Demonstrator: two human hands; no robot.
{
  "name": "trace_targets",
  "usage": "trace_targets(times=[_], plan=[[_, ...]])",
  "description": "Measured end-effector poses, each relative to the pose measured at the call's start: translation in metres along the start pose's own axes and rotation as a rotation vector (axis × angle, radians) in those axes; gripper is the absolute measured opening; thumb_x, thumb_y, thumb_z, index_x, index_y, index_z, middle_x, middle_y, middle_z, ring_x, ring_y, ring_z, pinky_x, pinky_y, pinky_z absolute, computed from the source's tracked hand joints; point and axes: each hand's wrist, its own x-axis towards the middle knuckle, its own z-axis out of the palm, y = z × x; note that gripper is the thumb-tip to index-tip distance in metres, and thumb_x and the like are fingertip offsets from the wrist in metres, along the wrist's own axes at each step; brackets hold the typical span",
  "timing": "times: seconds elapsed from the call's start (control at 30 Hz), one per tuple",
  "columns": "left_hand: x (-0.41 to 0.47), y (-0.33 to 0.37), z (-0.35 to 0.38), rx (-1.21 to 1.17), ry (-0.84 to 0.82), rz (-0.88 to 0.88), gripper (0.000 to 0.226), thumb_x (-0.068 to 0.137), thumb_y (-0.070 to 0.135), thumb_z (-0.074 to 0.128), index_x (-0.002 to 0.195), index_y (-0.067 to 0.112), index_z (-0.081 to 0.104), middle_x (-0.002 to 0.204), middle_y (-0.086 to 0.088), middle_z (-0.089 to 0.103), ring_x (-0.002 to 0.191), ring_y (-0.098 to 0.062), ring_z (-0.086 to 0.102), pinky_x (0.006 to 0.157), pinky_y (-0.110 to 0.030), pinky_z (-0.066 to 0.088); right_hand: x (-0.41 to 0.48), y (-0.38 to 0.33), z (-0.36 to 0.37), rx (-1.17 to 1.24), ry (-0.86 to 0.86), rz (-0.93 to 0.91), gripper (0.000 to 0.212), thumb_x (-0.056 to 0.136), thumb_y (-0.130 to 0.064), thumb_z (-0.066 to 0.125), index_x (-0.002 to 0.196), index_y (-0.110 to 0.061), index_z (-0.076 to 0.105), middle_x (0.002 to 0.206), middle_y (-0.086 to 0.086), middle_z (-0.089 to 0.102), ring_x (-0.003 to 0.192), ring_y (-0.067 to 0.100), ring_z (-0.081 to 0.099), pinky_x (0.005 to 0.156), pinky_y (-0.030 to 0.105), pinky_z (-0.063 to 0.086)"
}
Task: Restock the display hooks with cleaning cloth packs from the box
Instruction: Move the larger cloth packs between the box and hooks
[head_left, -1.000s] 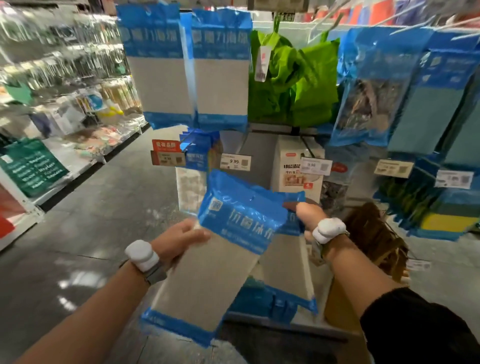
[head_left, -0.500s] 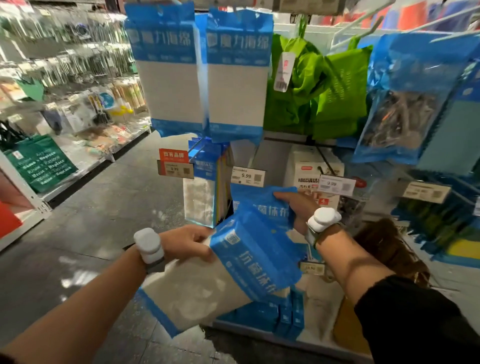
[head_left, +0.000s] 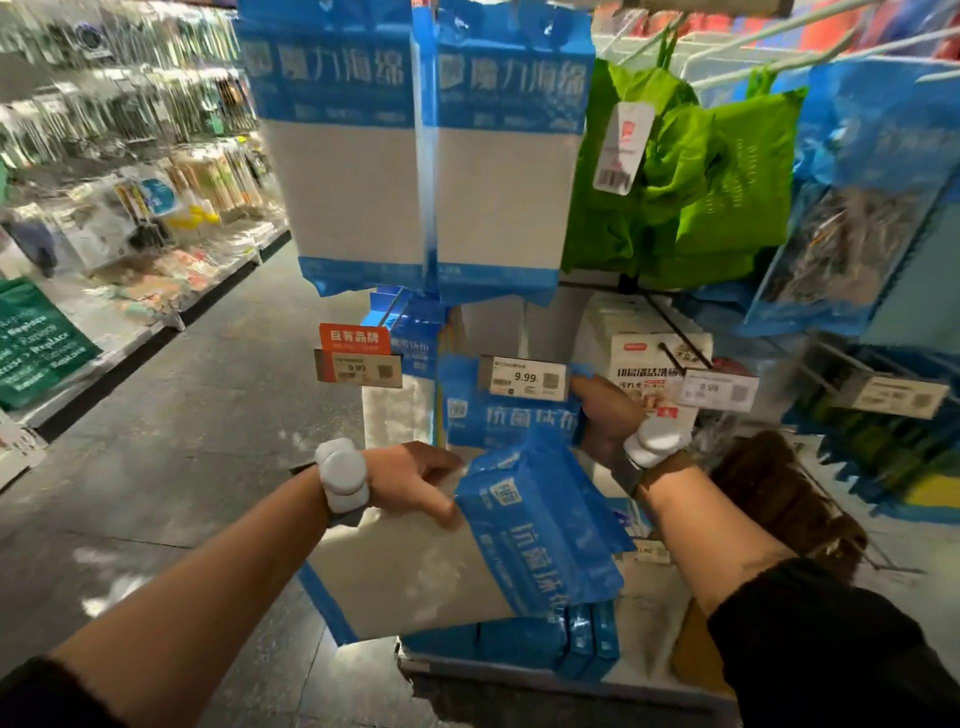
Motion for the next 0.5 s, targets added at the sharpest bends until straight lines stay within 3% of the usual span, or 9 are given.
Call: trace_targets(times=[0.13,0.27,0.33,0.43,0.5], plan=[[0.011,-0.003,-0.006,0.001,-0.061,0.005,0.05,0.08,0.027,0.086,0.126,0.029,0.066,0.116,0.012,0.075,0.106,-0.009,0.072,0.096,-0.034,0.06,-0.001,0.0,0.002,0.04,0.032,-0.026,0.035,0.098,-0.019,0.056,0.125,0.001,0.065,0.118,0.023,0.071,0.111,0.039,0.068,0.086,0.043,0.061],[0.023,-0.009,-0.011,0.123,-0.092,0.058,0.063,0.068,0.051,0.085,0.124,0.028,0.068,0.118,0.01,0.073,0.109,-0.012,0.07,0.099,-0.04,0.058,-0.006,0.001,0.0,0.037,0.032,-0.048,0.026,0.099,-0.019,0.055,0.11,-0.003,0.071,0.103,0.017,0.077,0.09,0.029,0.075,0.074,0.038,0.063],[0.028,-0.01,-0.015,0.179,-0.097,0.07,0.074,0.061,0.061,0.081,0.125,0.028,0.066,0.12,0.008,0.072,0.109,-0.015,0.069,0.099,-0.042,0.057,-0.007,0.001,-0.001,0.018,0.084,-0.056,0.027,0.097,-0.019,0.058,0.112,0.0,0.071,0.105,0.019,0.076,0.094,0.033,0.074,0.082,0.043,0.062],[0.035,-0.009,-0.021,0.237,-0.118,0.085,0.067,0.068,0.055,0.083,0.126,0.028,0.065,0.12,0.007,0.071,0.109,-0.015,0.068,0.1,-0.043,0.056,0.001,0.002,0.002,-0.022,0.113,-0.032,0.031,0.094,-0.02,0.063,0.115,0.001,0.069,0.108,0.021,0.075,0.101,0.037,0.073,0.093,0.051,0.057],[0.039,-0.009,-0.023,0.239,-0.112,0.09,0.065,0.065,0.058,0.081,0.122,0.03,0.067,0.117,0.009,0.072,0.107,-0.014,0.069,0.098,-0.044,0.057,0.005,-0.002,0.008,-0.031,0.126,-0.011,0.031,0.091,-0.021,0.068,0.113,0.0,0.071,0.108,0.022,0.074,0.099,0.037,0.073,0.093,0.05,0.058]])
